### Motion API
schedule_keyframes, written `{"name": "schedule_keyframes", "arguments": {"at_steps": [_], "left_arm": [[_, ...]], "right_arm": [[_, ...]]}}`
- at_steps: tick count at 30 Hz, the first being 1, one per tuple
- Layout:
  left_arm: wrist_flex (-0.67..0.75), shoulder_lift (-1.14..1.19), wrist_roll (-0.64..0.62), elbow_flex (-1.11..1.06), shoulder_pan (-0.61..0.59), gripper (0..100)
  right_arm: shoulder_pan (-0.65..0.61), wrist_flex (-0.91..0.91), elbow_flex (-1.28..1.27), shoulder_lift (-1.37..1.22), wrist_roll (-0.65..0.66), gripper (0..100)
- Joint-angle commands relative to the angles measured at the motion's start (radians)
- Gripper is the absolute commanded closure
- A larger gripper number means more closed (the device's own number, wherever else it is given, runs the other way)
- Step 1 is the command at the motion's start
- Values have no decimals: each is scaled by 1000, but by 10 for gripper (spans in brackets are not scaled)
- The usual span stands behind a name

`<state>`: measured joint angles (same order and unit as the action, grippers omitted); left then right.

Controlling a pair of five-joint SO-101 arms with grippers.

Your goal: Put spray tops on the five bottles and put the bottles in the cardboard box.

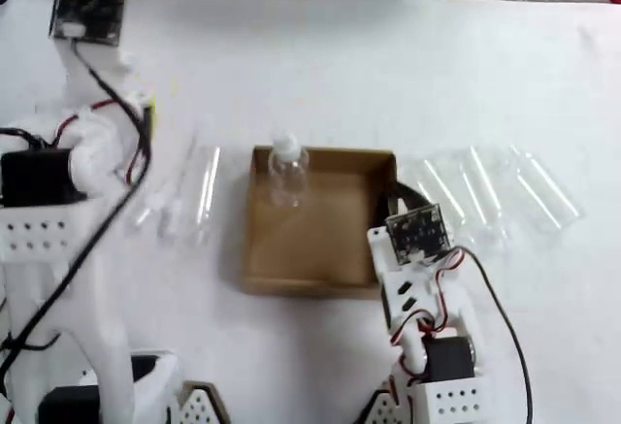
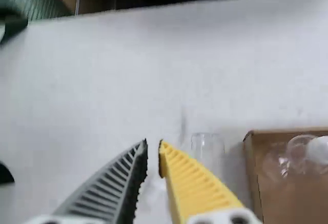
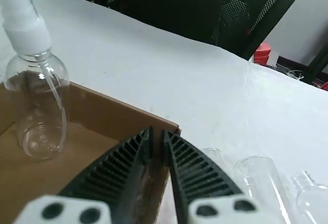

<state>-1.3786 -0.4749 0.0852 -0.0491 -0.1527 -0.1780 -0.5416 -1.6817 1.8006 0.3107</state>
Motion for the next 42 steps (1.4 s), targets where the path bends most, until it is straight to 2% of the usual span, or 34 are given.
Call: {"name": "schedule_keyframes", "arguments": {"at_steps": [1,4,8,10,18,24,29,34,42], "left_arm": [[109,-27,-144,-331,-85,976],[299,-28,-169,-539,-94,976],[440,-27,-245,-628,-99,976],[517,-27,-296,-678,-102,976],[766,-27,-311,-807,-166,976],[893,-21,-354,-878,-162,976],[944,-25,-359,-907,-162,976],[942,-25,-359,-907,-162,976],[942,-24,-359,-907,-162,976]], "right_arm": [[-38,-8,-9,2,15,982],[-91,-51,-8,2,18,982],[-232,-61,-8,2,110,982],[-285,-59,-8,2,110,982],[-308,-65,29,-1,106,981],[-311,-269,374,-188,104,983],[-311,-410,657,-499,6,983],[-309,-314,655,-736,8,983],[-311,12,516,-920,9,983]]}}
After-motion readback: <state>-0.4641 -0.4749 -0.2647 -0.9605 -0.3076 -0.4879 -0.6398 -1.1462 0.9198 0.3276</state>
